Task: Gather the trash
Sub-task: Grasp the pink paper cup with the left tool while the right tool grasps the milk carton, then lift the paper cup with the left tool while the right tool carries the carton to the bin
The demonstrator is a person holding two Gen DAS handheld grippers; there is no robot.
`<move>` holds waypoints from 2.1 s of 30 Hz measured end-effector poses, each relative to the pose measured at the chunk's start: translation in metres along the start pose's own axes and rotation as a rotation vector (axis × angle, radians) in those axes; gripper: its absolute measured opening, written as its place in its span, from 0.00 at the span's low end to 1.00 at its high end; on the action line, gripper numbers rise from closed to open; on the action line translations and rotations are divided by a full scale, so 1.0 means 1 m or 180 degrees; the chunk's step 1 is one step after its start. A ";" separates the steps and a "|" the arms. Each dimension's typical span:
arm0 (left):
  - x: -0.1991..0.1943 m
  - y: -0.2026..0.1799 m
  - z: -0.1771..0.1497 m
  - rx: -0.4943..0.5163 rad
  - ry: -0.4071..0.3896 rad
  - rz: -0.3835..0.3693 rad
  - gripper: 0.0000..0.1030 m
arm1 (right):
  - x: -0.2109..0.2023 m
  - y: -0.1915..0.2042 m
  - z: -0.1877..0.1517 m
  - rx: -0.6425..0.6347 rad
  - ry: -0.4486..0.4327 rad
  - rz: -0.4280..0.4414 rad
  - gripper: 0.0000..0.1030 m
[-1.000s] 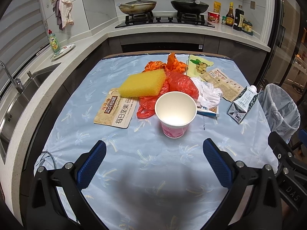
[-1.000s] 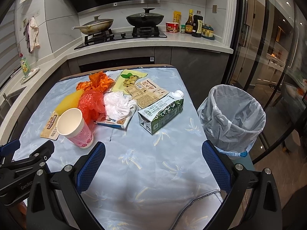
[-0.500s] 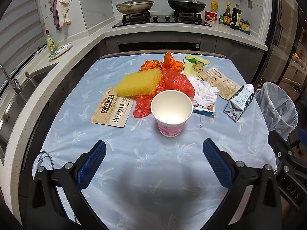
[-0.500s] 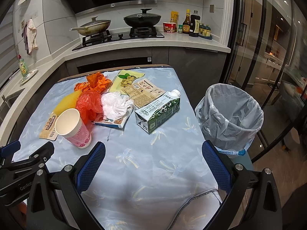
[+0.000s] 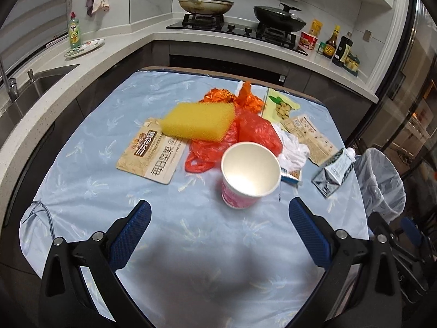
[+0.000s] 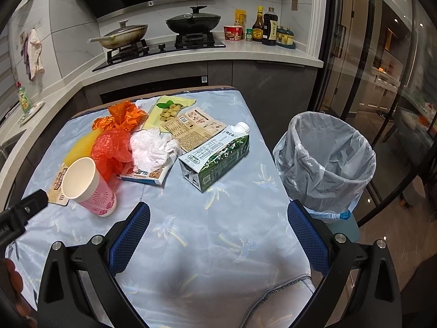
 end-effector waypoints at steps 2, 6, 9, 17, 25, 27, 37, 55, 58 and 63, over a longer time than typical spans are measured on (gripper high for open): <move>0.005 -0.001 0.004 0.0028 0.0015 -0.0044 0.94 | 0.007 -0.001 0.001 0.0033 0.0041 0.0021 0.94; 0.021 0.000 0.012 0.0004 0.0136 -0.0068 0.94 | 0.018 -0.003 0.004 0.0071 0.0106 0.0002 0.94; 0.034 0.006 0.021 -0.0030 0.0164 0.0007 0.94 | 0.022 -0.003 0.006 0.0075 0.0118 -0.0022 0.94; 0.052 0.010 0.039 -0.0003 0.0148 0.0033 0.93 | 0.028 -0.002 0.012 0.0088 0.0126 -0.0039 0.94; 0.061 0.005 0.039 0.0060 0.0233 -0.0033 0.82 | 0.033 0.001 0.020 0.0069 0.0109 -0.0056 0.94; 0.064 0.004 0.038 0.0089 0.0262 -0.0046 0.73 | 0.035 0.002 0.022 0.0062 0.0093 -0.0066 0.94; 0.082 -0.012 0.029 0.0300 0.0481 -0.0181 0.29 | 0.053 0.003 0.043 0.0213 0.0065 -0.0052 0.91; 0.084 -0.037 0.020 0.0655 0.0470 -0.0137 0.05 | 0.102 0.015 0.088 0.0680 0.0151 -0.0108 0.81; 0.086 -0.036 0.020 0.0649 0.0491 -0.0152 0.05 | 0.115 0.022 0.094 0.0648 0.0199 -0.0249 0.81; 0.086 -0.036 0.019 0.0654 0.0498 -0.0153 0.05 | 0.135 0.022 0.086 0.0674 0.0394 -0.0323 0.74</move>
Point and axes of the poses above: each gripper's, at about its wrist camera, not at the fingertips, and x roughly the way its jaws point, y to its left, z to its top, the point moved 8 cm from there along x, roughly the way its jaws point, and after that the axes turned 12 degrees about y, right-handed, at the moved point
